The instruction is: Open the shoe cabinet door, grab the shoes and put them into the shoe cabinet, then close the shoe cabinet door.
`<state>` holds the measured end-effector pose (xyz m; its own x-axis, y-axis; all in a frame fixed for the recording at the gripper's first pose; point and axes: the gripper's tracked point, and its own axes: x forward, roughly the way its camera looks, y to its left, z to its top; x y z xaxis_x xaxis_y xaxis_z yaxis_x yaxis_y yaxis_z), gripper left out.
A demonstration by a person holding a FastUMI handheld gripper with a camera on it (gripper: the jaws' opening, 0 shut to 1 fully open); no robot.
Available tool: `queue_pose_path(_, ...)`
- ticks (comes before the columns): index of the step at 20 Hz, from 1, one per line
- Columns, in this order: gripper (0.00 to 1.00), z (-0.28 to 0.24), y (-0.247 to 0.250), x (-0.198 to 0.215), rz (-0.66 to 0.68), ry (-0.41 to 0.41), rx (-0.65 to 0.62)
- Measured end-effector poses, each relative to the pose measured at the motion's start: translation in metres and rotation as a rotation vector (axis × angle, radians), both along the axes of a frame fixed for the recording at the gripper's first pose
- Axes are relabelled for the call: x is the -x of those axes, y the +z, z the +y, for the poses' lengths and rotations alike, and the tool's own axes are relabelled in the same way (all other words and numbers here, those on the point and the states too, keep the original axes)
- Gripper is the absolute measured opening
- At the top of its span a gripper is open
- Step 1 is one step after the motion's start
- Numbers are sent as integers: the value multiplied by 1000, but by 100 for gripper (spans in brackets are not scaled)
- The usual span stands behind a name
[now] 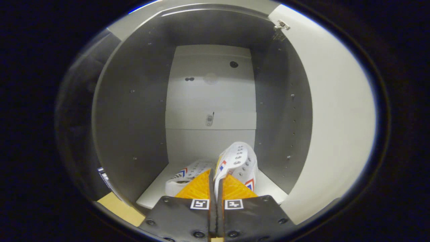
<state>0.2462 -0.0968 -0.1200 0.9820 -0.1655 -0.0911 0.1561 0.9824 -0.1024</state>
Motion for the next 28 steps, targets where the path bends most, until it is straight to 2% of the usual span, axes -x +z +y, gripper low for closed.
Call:
queue_pose_path(5, 3, -23, -17, -46, 58, -8, 22)
queue_pose_path(12, 3, -38, -45, -82, 151, 5, 59)
queue_pose_path(28, 5, -35, -67, -97, 216, 23, 66)
